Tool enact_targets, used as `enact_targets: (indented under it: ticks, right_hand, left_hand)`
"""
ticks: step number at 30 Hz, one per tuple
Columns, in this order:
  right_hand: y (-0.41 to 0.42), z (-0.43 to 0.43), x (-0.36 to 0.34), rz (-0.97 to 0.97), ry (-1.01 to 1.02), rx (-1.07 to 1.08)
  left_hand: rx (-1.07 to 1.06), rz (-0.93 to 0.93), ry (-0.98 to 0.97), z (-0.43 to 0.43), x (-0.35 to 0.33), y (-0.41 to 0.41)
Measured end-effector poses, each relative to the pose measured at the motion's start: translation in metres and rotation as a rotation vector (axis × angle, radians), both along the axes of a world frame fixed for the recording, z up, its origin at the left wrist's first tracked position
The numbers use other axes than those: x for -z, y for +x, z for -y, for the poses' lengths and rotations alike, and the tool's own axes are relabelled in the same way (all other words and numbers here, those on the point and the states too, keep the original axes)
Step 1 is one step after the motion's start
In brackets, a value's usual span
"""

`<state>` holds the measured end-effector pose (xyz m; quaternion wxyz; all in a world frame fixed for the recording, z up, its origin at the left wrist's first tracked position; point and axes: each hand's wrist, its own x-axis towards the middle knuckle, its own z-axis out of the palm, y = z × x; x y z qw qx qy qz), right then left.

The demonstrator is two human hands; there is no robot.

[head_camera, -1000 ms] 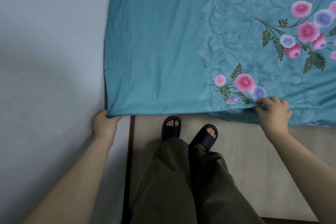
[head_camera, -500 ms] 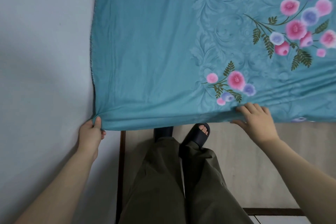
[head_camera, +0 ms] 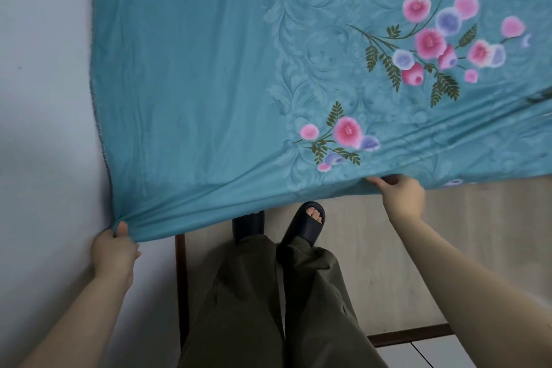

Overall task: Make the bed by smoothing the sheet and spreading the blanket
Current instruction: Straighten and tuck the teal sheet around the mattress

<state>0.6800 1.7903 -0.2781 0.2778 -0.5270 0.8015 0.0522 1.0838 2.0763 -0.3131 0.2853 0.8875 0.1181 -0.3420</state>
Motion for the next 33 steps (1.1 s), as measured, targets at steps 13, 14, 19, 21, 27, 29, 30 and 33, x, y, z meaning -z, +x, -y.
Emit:
enact_targets:
  ticks: [13, 14, 19, 21, 27, 29, 30, 33]
  right_hand:
    - [0.017, -0.025, 0.002, 0.633, 0.045, 0.841]
    - [0.014, -0.030, 0.002, 0.608, 0.024, 0.828]
    - [-0.007, -0.049, 0.006, 0.419, 0.052, 0.756]
    - [-0.015, -0.054, 0.009, 0.365, 0.094, 0.758]
    - [-0.014, -0.041, 0.024, 0.310, 0.208, 0.726]
    - [-0.008, -0.031, 0.025, 0.325, 0.288, 0.722]
    - [-0.006, -0.026, 0.024, 0.317, 0.356, 0.721]
    - [-0.002, -0.014, 0.015, 0.221, 0.614, 0.613]
  left_hand:
    - [-0.070, -0.096, 0.025, 0.011, -0.003, 0.000]
    - [-0.037, -0.092, 0.046, 0.011, -0.004, -0.001]
    - [0.321, 0.039, 0.259, 0.014, -0.007, -0.002]
    - [0.453, 0.063, 0.338, 0.017, -0.008, 0.001]
    - [0.486, 0.109, 0.489, 0.043, -0.008, -0.006]
    - [0.429, 0.066, 0.520, 0.049, -0.006, -0.008]
    - [0.372, 0.048, 0.521, 0.052, -0.006, -0.009]
    - [0.134, 0.106, 0.495, 0.073, -0.016, -0.031]
